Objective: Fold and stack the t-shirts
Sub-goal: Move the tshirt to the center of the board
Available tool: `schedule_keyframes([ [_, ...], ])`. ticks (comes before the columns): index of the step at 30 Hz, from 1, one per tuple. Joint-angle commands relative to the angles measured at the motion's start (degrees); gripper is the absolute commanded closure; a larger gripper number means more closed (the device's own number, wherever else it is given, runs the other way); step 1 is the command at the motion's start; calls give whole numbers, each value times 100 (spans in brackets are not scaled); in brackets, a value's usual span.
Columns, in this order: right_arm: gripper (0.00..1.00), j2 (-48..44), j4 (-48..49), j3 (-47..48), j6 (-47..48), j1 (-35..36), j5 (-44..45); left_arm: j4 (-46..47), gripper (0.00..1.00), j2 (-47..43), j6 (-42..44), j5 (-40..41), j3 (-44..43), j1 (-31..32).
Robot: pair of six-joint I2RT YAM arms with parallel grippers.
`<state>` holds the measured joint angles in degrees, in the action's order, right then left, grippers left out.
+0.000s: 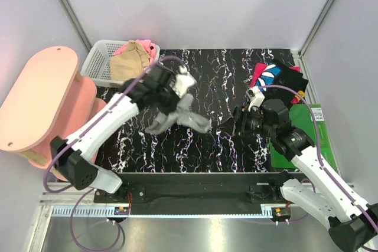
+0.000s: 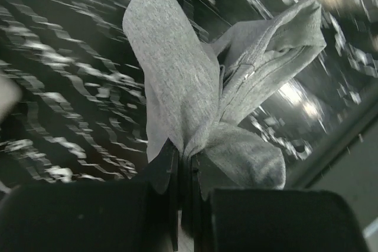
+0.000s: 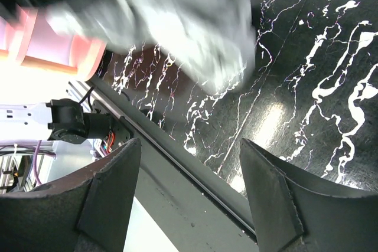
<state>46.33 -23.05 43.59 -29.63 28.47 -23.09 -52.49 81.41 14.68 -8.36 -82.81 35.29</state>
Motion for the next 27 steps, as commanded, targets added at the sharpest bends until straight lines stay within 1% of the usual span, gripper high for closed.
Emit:
schedule_keyframes([
  [1,25,-194,-15,229,62,45,147,46,100,-20,36,134,-122,619],
  [6,26,-361,-200,229,62,45,226,37,100,156,-167,-104,-157,918],
  [7,26,-361,-235,237,97,45,252,46,100,156,-193,-261,-105,962],
  [8,26,-361,-287,246,115,45,261,37,94,156,-202,-358,-43,997],
  [10,26,-317,-332,272,167,45,279,-24,71,165,-141,-560,229,1155],
  [11,26,-308,-367,299,176,45,279,-42,68,165,-106,-605,334,1191],
  [12,27,-256,-376,308,194,45,288,-59,69,174,-105,-649,535,1217],
  [14,26,-203,-393,343,220,45,270,-51,75,183,-149,-746,730,1217],
  [18,26,42,-411,317,317,36,121,-42,76,226,-184,-834,1134,1217],
  [21,27,410,-481,220,396,45,-265,19,80,253,-211,-694,1153,1209],
  [22,27,525,-525,194,405,53,-423,37,84,253,-228,-641,1144,1209],
  [25,27,851,-613,18,449,150,-670,72,93,332,-220,-527,1065,1209],
  [27,27,1088,-622,-166,388,255,-670,63,94,385,-228,-526,1012,1209],
])
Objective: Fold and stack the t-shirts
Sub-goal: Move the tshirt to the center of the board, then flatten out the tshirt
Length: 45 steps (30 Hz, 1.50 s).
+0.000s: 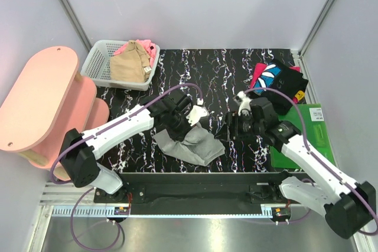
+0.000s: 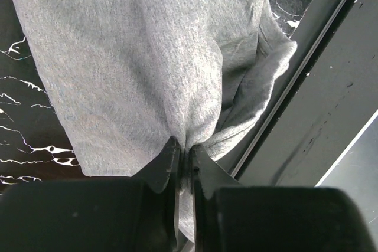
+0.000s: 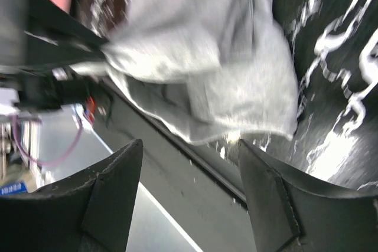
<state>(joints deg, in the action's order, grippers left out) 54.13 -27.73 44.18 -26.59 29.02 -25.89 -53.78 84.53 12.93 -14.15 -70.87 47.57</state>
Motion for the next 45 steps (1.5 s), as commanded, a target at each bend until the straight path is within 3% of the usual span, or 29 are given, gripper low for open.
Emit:
schedule_keyframes([
  [1,27,431,-154,-261,58,358,-286,192,94,72,-88,18,-199,-20],
  [6,29,1284,-155,-480,-591,622,233,166,85,-24,-106,105,-269,-29],
  [11,29,1469,39,-683,-900,825,769,166,93,-217,-115,159,-269,-300],
  [19,36,1706,320,-657,-945,825,1340,122,94,-385,-106,27,-234,-468],
  [35,43,2910,1278,-428,-988,825,1271,61,89,-420,-98,-105,-103,-468],
  [39,45,2998,1331,-323,-954,825,1192,61,82,-376,-98,-140,-85,-468],
  [43,62,3077,1349,-288,-936,834,1165,52,76,-350,-89,-141,-120,-468],
  [44,76,3077,1340,-288,-953,825,1148,43,75,-341,-89,-132,-129,-468],
  [45,83,3069,1349,-288,-971,834,1113,43,74,-341,-80,-97,-137,-468],
])
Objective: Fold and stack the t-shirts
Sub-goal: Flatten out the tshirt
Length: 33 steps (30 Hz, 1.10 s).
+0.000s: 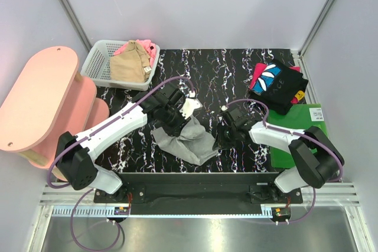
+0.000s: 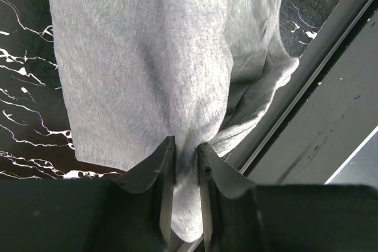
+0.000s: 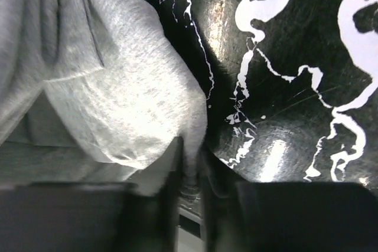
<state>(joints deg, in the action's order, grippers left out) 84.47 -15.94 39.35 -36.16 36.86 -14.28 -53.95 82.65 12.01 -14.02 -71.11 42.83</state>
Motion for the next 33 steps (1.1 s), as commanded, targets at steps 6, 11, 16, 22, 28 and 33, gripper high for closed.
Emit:
schedule_keyframes([
  [6,100,-299,-145,310,-40,40,22,8,70,-144,56,119,-201,-3],
  [11,100,-571,-444,485,48,49,119,-1,87,-109,38,163,-201,-3],
  [16,100,-624,-559,617,66,49,110,8,100,-65,64,251,-149,-38],
  [22,100,-580,-559,635,101,49,48,-62,73,22,56,-126,-262,-99],
  [28,100,-405,-559,617,92,49,13,-379,19,487,240,-523,-325,374],
  [33,100,-405,-550,652,66,49,22,-326,19,1042,407,-382,-17,700],
])
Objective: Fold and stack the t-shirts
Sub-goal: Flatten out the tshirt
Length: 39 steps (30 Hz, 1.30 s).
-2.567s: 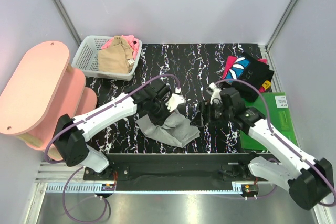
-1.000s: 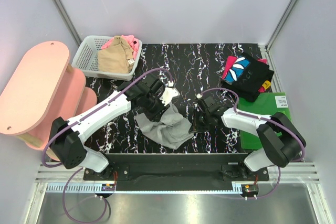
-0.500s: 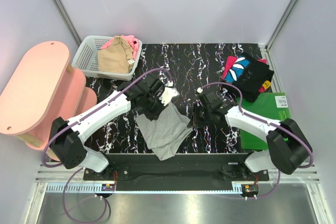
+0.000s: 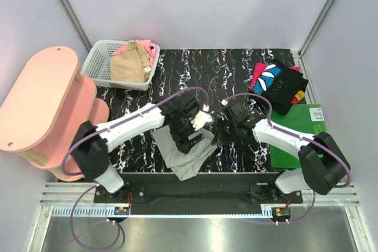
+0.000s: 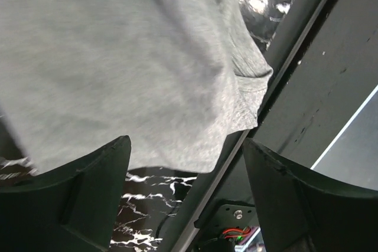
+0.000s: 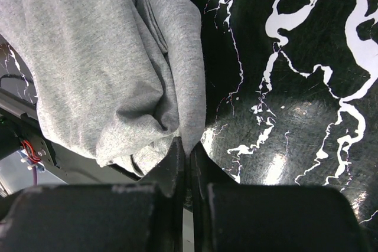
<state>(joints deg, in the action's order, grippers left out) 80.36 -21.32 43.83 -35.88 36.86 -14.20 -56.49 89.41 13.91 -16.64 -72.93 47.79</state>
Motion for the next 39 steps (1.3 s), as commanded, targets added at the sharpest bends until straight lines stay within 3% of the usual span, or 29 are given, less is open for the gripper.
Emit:
schedule_keyframes([
  [1,100,-11,-12,213,28,49,13,6,19,515,235,-111,260,230],
  [8,100,-46,-12,204,-7,49,-4,305,22,815,182,-374,648,240],
  [10,100,-46,-21,231,-16,49,-4,393,29,920,191,-375,735,240],
  [12,100,-29,-12,257,-7,49,-13,428,42,1008,226,-375,771,240],
  [13,100,-29,-21,257,-16,40,-13,472,66,1104,235,-349,797,240],
  [16,100,-46,-30,283,-16,49,-31,577,100,1202,209,-182,824,231],
  [24,100,-222,-249,415,90,40,83,455,100,150,217,397,386,-103],
  [31,100,-433,-592,679,362,32,321,-379,100,-1196,752,1110,-468,-1437],
  [39,100,-828,-1144,1153,511,40,593,-925,100,-2381,1157,1524,612,-2010],
])
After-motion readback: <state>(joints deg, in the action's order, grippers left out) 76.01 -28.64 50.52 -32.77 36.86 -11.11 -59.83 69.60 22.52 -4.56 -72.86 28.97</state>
